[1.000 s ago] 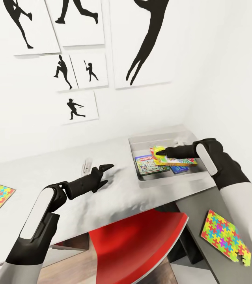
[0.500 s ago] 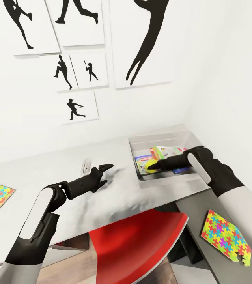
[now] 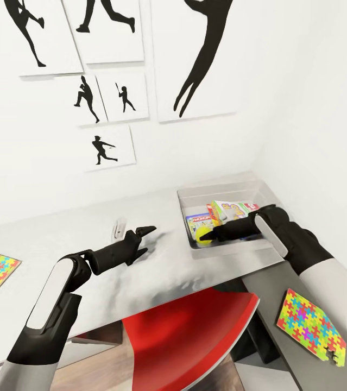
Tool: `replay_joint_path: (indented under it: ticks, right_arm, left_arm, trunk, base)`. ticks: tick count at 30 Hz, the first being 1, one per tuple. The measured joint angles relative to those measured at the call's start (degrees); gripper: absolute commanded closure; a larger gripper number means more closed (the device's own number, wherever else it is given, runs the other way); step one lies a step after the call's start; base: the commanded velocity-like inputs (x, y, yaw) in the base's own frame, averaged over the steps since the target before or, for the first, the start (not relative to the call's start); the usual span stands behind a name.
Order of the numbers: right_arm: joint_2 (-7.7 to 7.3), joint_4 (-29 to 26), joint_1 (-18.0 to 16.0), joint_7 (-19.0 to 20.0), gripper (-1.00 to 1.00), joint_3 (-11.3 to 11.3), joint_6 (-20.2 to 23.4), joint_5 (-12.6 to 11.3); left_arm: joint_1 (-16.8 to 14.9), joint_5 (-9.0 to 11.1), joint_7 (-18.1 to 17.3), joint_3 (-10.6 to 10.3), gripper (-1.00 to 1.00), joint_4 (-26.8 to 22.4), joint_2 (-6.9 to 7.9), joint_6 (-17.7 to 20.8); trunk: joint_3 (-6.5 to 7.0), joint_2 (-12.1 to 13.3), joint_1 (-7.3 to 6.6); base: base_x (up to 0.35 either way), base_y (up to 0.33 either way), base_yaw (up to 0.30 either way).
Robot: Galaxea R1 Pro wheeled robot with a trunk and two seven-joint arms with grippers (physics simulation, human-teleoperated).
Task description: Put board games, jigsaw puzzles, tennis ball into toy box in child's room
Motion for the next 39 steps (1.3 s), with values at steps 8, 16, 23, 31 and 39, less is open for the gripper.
replay_joint_path:
  ticks: [8,16,23,31,39]
  right_arm:
    - [0.03,0.0,0.5,0.2,1.00,0.2,0.0,0.2]
    - [0.11,0.2,0.6,0.2,1.00,0.2,0.0,0.4]
    - [0.50,0.4,0.6,0.0,1.00,0.2,0.0,0.5]
    - [0.78,0.8,0.6,-0.3,1.00,0.2,0.0,0.5]
    - [0.89,1.0,0.6,-0.4,1.00,-0.1,0.0,0.6]
  left_arm:
    - [0.0,0.0,0.0,0.0,-1.00,0.0,0.00,0.0]
    - [0.0,0.0,0.0,0.0,-1.00,0.0,0.00,0.0]
    - [0.0,0.0,0.0,0.0,-1.00,0.0,0.00,0.0]
    - [0.0,0.0,0.0,0.0,-1.00,-0.1,0.00,0.0]
    - [0.0,0.0,0.0,0.0,-1.00,-0.1,0.00,0.0]
  trunk:
    - [0.00,0.0,0.00]
    - [0.00,0.0,0.00]
    - [0.00,0.0,0.00]
    - [0.00,0.0,0.00]
    - [0.00,0.0,0.00]
  base:
    - [0.000,0.000,0.000]
    - [0.000,0.000,0.000]
    - [0.000,0.000,0.000]
    - [0.000,0.000,0.000]
    - [0.000,0.000,0.000]
